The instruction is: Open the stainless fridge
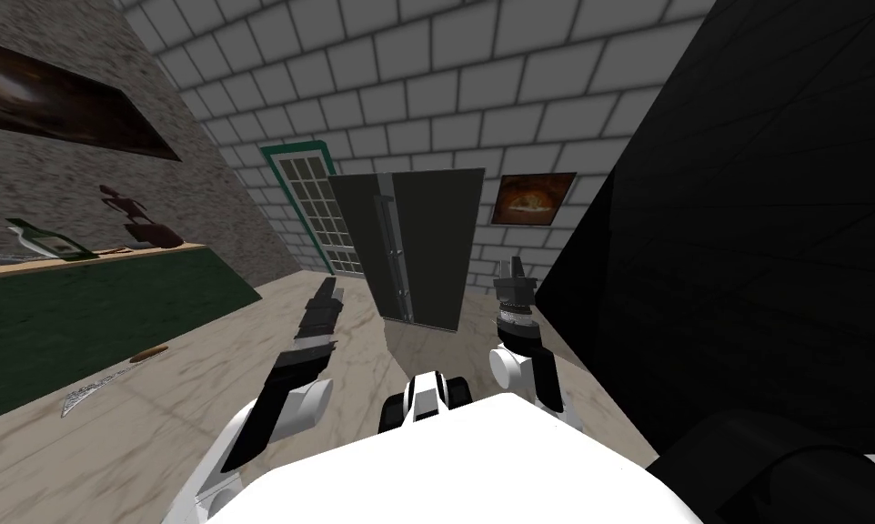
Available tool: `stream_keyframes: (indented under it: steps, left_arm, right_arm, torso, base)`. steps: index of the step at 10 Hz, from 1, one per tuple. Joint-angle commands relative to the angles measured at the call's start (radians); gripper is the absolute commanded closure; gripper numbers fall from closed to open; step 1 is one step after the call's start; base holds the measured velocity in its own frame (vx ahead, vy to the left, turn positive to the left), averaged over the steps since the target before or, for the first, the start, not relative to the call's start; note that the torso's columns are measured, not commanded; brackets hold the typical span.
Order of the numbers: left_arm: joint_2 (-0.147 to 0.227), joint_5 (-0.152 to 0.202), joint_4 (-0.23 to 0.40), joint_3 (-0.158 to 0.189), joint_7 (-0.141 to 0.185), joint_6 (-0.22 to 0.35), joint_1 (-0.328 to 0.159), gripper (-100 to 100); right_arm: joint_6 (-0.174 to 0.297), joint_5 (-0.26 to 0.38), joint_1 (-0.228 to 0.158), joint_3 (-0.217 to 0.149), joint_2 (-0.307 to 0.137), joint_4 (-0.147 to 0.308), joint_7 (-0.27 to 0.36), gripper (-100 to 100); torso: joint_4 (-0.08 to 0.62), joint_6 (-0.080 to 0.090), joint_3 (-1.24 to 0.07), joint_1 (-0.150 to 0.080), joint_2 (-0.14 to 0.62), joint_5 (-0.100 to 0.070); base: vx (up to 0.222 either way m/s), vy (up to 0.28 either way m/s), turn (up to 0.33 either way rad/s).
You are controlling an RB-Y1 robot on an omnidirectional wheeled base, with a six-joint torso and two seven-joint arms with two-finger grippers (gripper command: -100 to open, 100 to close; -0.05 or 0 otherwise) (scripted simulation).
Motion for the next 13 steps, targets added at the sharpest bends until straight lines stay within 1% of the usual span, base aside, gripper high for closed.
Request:
stream_keyframes:
  steps: [1, 2, 3, 4, 5, 6, 7, 8, 9, 10, 11, 12, 13]
  left_arm:
    - [0.016, 0.006, 0.012, -0.014, 0.002, 0.057, -0.061, -100]
    - [0.028, 0.013, 0.024, -0.025, 0.006, 0.096, -0.101, -100]
    - [0.028, 0.013, 0.024, -0.025, 0.006, 0.105, -0.115, -100]
    - [0.039, 0.020, 0.037, -0.037, 0.009, 0.144, -0.155, -100]
    - [0.039, 0.020, 0.037, -0.037, 0.009, 0.157, -0.172, -100]
    - [0.048, 0.027, 0.051, -0.049, 0.012, 0.192, -0.210, -100]
    - [0.048, 0.027, 0.051, -0.049, 0.012, 0.213, -0.233, -100]
    - [0.056, 0.035, 0.065, -0.062, 0.016, 0.245, -0.273, -100]
    - [0.056, 0.035, 0.065, -0.062, 0.016, 0.271, -0.298, -100]
    - [0.062, 0.043, 0.080, -0.076, 0.019, 0.305, -0.329, -100]
    - [0.062, 0.043, 0.080, -0.076, 0.019, 0.333, -0.361, -100]
    - [0.067, 0.050, 0.095, -0.089, 0.023, 0.369, -0.396, -100]
    - [0.067, 0.050, 0.095, -0.089, 0.023, 0.396, -0.425, -100]
  right_arm:
    - [0.000, 0.000, 0.000, 0.000, 0.000, 0.000, 0.000, 0]
    - [0.000, 0.000, 0.000, 0.000, 0.000, 0.000, 0.000, 0]
    - [0.000, 0.000, 0.000, 0.000, 0.000, 0.000, 0.000, 0]
    - [0.000, 0.000, 0.000, 0.000, 0.000, 0.000, 0.000, 0]
    - [0.000, 0.000, 0.000, 0.000, 0.000, 0.000, 0.000, 0]
    - [0.000, 0.000, 0.000, 0.000, 0.000, 0.000, 0.000, 0]
    - [0.000, 0.000, 0.000, 0.000, 0.000, 0.000, 0.000, 0]
    - [0.000, 0.000, 0.000, 0.000, 0.000, 0.000, 0.000, 0]
    - [0.000, 0.000, 0.000, 0.000, 0.000, 0.000, 0.000, 0]
    - [0.000, 0.000, 0.000, 0.000, 0.000, 0.000, 0.000, 0]
    - [0.000, 0.000, 0.000, 0.000, 0.000, 0.000, 0.000, 0]
    - [0.000, 0.000, 0.000, 0.000, 0.000, 0.000, 0.000, 0]
    - [0.000, 0.000, 0.000, 0.000, 0.000, 0.000, 0.000, 0]
  torso:
    - [0.000, 0.000, 0.001, -0.001, 0.001, 0.000]
    - [0.000, 0.000, 0.001, -0.001, 0.001, 0.000]
    - [0.000, 0.000, 0.000, 0.000, -0.001, 0.000]
    - [0.000, 0.000, -0.001, 0.001, -0.001, 0.000]
    - [0.000, 0.000, -0.001, 0.001, -0.002, 0.000]
    - [0.000, 0.000, -0.001, 0.000, -0.001, 0.000]
    - [0.000, 0.000, -0.001, 0.000, -0.001, 0.000]
    - [0.000, 0.000, 0.000, 0.000, -0.001, 0.000]
    - [0.000, 0.000, -0.001, 0.001, -0.002, 0.000]
    - [0.000, 0.000, -0.001, 0.001, -0.001, 0.000]
    - [0.000, 0.000, -0.001, 0.001, -0.002, 0.000]
    - [0.000, 0.000, 0.000, 0.000, -0.001, 0.000]
    - [0.000, 0.000, 0.000, 0.001, -0.001, 0.000]
  base:
    - [0.025, 0.027, -0.019]
    - [0.042, 0.039, -0.030]
    - [0.040, 0.035, -0.020]
    - [0.049, 0.051, -0.034]
    - [0.046, 0.040, -0.022]
    - [0.047, 0.036, -0.031]
    - [0.040, 0.040, -0.018]
    - [0.060, 0.053, -0.037]
    - [0.051, 0.049, -0.019]
    - [0.065, 0.049, -0.034]
    - [0.050, 0.044, -0.017]
    - [0.056, 0.057, -0.031]
    - [0.055, 0.055, -0.020]
